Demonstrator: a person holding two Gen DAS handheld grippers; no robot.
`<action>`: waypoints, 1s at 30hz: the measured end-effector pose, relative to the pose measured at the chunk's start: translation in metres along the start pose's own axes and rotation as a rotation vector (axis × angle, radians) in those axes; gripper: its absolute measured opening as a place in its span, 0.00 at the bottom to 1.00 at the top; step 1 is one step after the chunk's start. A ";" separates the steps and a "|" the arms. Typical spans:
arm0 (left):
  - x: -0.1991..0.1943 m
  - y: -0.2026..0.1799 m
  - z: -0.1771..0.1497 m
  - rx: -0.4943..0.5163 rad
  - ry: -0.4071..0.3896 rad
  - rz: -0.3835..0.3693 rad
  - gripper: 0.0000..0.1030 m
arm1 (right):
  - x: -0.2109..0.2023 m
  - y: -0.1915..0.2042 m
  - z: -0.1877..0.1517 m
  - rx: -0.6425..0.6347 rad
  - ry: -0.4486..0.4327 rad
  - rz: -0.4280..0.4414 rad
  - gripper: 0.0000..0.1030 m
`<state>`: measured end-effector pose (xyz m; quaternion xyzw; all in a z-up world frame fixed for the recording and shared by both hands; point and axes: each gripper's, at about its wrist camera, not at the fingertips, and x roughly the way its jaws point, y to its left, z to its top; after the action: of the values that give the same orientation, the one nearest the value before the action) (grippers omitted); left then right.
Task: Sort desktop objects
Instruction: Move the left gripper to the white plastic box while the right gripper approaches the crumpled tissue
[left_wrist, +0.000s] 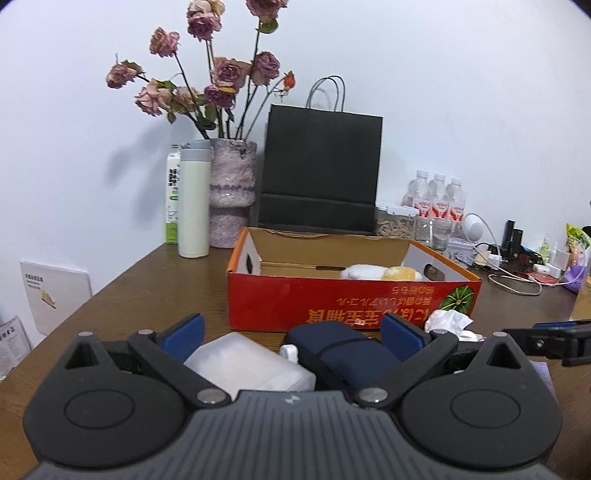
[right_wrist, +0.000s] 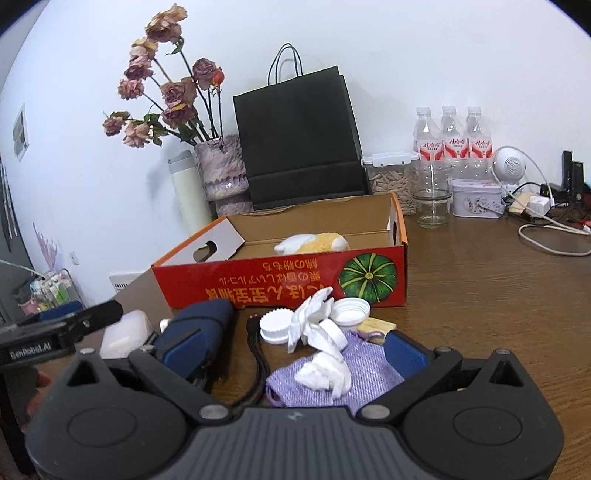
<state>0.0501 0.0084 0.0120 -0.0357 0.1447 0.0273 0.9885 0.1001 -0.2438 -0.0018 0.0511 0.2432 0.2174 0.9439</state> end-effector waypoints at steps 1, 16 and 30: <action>-0.001 0.001 -0.001 0.000 -0.005 0.008 1.00 | -0.002 0.001 -0.002 -0.010 -0.004 -0.005 1.00; -0.009 -0.001 -0.013 0.034 -0.053 0.078 1.00 | -0.006 0.014 -0.015 -0.095 -0.022 -0.081 1.00; 0.003 0.000 -0.013 0.037 0.036 0.100 1.00 | 0.001 0.013 -0.018 -0.135 0.029 -0.117 1.00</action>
<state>0.0489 0.0074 -0.0015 -0.0106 0.1648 0.0733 0.9835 0.0868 -0.2323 -0.0156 -0.0303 0.2441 0.1785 0.9527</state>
